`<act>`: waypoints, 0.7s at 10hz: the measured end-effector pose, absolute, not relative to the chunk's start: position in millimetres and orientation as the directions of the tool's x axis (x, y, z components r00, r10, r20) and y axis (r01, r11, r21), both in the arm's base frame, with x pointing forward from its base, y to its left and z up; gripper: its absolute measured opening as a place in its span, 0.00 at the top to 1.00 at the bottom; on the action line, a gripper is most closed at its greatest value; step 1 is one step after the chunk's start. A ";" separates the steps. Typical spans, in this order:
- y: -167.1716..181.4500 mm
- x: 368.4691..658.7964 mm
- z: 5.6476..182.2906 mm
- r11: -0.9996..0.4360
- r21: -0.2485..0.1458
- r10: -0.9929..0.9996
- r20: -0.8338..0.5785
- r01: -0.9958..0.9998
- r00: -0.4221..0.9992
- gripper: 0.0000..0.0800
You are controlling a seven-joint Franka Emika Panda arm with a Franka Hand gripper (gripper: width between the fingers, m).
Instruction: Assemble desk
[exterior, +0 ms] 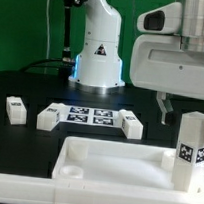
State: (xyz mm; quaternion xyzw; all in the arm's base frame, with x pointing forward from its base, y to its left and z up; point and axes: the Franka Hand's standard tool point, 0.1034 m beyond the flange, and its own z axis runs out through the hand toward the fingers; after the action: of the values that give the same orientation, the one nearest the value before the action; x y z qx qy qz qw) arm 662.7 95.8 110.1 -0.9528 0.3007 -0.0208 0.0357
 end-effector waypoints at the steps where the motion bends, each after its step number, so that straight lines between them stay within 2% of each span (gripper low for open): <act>1: 97.9 662.1 110.0 -0.874 -0.075 -0.483 0.027 -0.480 0.875 0.19; 3: 100.8 661.3 109.8 -0.967 -0.061 -0.249 0.045 -0.246 0.968 0.19; 7: 102.2 661.4 109.0 -0.991 -0.034 0.124 0.066 0.126 0.990 0.19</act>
Offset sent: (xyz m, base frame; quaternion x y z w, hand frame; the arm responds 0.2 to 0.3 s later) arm 0.0008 0.0057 0.0007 -0.0164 0.0060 -0.2079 0.9780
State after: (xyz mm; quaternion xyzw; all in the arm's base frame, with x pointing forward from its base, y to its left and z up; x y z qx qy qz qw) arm 661.4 102.2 109.0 -0.9973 -0.0627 -0.0318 0.0188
